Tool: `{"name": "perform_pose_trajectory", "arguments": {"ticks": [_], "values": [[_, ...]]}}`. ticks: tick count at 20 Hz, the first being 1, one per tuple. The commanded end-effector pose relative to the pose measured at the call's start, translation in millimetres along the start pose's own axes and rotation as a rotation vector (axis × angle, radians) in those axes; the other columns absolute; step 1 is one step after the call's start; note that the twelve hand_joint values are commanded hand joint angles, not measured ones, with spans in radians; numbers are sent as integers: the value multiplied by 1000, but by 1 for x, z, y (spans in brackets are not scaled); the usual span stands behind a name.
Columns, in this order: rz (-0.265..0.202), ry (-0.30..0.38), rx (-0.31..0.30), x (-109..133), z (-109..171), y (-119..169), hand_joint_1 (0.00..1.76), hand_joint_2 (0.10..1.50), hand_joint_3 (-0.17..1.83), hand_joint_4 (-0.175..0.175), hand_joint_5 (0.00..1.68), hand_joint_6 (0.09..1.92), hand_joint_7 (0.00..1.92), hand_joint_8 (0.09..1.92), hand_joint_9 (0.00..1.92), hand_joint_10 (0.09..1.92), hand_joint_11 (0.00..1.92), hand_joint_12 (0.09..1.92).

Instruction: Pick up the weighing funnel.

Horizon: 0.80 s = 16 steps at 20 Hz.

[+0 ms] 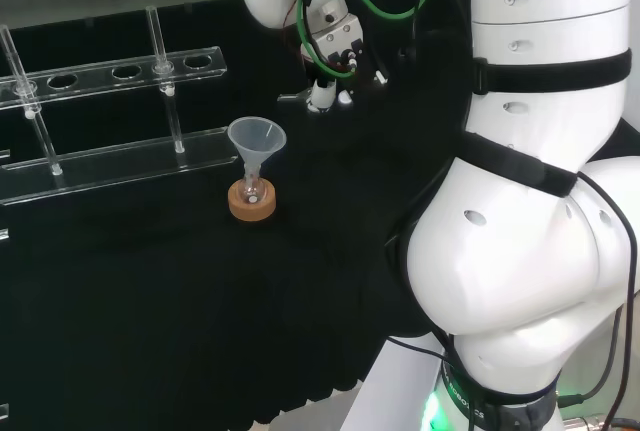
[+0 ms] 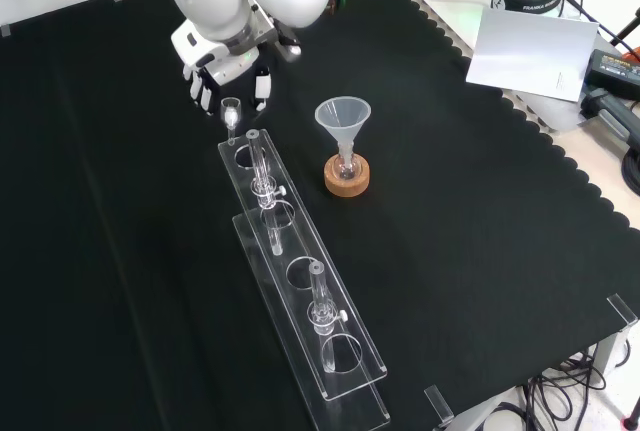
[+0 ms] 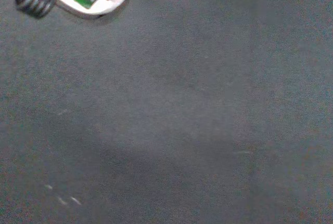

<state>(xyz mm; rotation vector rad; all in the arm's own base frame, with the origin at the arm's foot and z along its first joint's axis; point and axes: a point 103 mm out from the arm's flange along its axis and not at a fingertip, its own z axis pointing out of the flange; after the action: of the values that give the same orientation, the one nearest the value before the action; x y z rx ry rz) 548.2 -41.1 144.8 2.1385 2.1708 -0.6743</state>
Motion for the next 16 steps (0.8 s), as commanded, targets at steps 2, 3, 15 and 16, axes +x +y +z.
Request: {"name": "perform_pose_trajectory", "arguments": {"ticks": [2,3,15,16], "values": [[51,-19,2,-26,-13,-26,1137,665,581,175,1360,480,828,600,1189,250,969,988],[55,-17,-2,-27,-15,-30,1137,666,580,175,1361,478,825,603,1197,242,990,974],[94,-36,-35,-35,-46,-74,1137,667,577,175,1362,476,798,610,1226,204,1050,925],[95,-39,-39,-34,-49,-78,1137,667,577,175,1361,476,797,610,1226,203,1050,924]]}}
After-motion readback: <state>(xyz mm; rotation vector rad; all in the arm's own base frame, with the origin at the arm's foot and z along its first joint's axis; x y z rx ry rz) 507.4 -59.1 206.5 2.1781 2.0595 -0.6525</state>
